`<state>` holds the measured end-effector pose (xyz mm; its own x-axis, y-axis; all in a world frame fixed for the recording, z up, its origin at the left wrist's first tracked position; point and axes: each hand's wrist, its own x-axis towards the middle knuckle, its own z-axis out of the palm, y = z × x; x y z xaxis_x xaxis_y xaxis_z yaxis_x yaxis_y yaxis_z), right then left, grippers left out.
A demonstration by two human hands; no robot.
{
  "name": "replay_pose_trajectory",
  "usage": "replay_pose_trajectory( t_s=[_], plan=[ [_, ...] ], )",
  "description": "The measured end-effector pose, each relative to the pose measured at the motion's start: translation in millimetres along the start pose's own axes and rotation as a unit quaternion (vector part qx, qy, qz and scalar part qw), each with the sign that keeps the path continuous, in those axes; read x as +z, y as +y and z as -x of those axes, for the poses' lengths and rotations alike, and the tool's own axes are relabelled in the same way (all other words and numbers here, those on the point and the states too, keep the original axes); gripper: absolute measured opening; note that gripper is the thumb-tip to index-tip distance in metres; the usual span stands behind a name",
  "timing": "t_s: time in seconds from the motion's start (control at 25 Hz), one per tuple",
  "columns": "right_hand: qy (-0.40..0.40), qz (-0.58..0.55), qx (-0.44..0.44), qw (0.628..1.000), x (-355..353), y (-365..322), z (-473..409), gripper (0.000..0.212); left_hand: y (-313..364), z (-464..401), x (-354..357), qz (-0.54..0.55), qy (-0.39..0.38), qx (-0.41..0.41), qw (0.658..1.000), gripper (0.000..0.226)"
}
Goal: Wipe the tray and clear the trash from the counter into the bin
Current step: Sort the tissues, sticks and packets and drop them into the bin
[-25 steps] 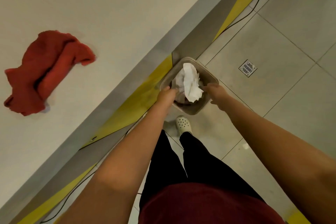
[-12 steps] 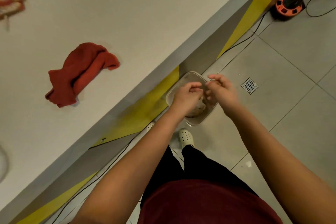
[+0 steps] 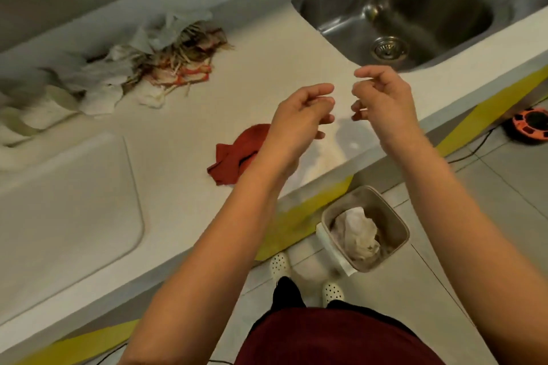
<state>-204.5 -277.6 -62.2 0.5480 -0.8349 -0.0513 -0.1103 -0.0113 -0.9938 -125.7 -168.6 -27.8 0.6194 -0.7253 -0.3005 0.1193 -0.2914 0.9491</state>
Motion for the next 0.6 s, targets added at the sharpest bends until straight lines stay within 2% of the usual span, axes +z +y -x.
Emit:
replay_pose_trajectory(
  t_s=[0.24,0.6],
  plan=[
    [-0.101,0.085,-0.056,0.99,92.4,-23.6,-36.5,0.016,18.7,-19.4,-96.4,0.024,0.145,0.031,0.989,0.017],
    [-0.196,0.243,-0.093,0.945,190.3,-19.4,-85.0,0.02,12.6,-68.9,-209.0,0.031,0.253,0.034,0.966,0.015]
  ],
)
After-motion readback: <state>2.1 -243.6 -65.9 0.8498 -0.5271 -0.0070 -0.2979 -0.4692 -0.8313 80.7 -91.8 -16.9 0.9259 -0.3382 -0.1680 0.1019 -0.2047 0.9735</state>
